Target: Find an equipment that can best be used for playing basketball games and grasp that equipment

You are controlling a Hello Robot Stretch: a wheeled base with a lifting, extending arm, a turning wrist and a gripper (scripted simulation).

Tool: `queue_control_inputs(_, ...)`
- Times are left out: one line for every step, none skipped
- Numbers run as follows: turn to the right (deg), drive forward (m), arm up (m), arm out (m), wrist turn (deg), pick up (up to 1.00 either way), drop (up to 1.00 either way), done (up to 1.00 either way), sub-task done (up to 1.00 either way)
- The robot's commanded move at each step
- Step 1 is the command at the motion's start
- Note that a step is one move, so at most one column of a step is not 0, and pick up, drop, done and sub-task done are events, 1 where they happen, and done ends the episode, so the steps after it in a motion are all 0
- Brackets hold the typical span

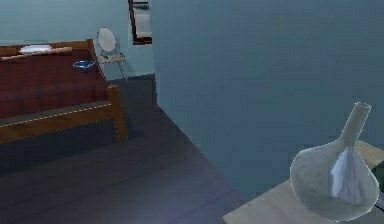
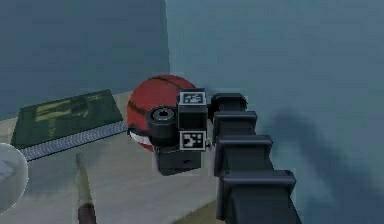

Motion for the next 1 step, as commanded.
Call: queue_control_inputs(0.0, 0.0, 0.0, 0.0, 0.0, 0.0, 0.0, 1.0, 0.0)
